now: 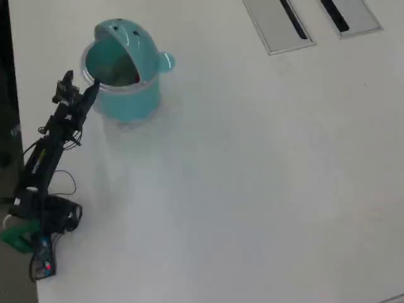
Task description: Grasp RGB lego blocks and put them in the bin one by one.
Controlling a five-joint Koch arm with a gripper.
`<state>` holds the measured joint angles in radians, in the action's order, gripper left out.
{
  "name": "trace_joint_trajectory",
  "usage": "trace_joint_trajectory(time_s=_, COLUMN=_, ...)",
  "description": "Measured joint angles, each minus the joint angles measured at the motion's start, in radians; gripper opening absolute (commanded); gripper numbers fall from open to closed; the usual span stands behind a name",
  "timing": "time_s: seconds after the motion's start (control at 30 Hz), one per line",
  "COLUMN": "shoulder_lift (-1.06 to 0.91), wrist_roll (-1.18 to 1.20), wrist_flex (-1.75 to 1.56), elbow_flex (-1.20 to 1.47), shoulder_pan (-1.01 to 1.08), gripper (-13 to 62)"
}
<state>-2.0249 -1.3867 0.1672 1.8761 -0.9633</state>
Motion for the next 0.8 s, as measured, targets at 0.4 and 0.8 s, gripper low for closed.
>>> trace_joint_trajectory(time_s=0.4, shoulder_lift=-0.189, wrist_roll=0.239, wrist_flex=-0.002, elbow_flex=0.107, shoulder_pan=0.049, gripper=33.2)
trace_joint_trajectory(time_s=0.8, shoulder_lift=-0.265, wrist_roll=0.733, wrist_flex=-0.091, elbow_flex=0.245, shoulder_pan=0.252, gripper=35.3)
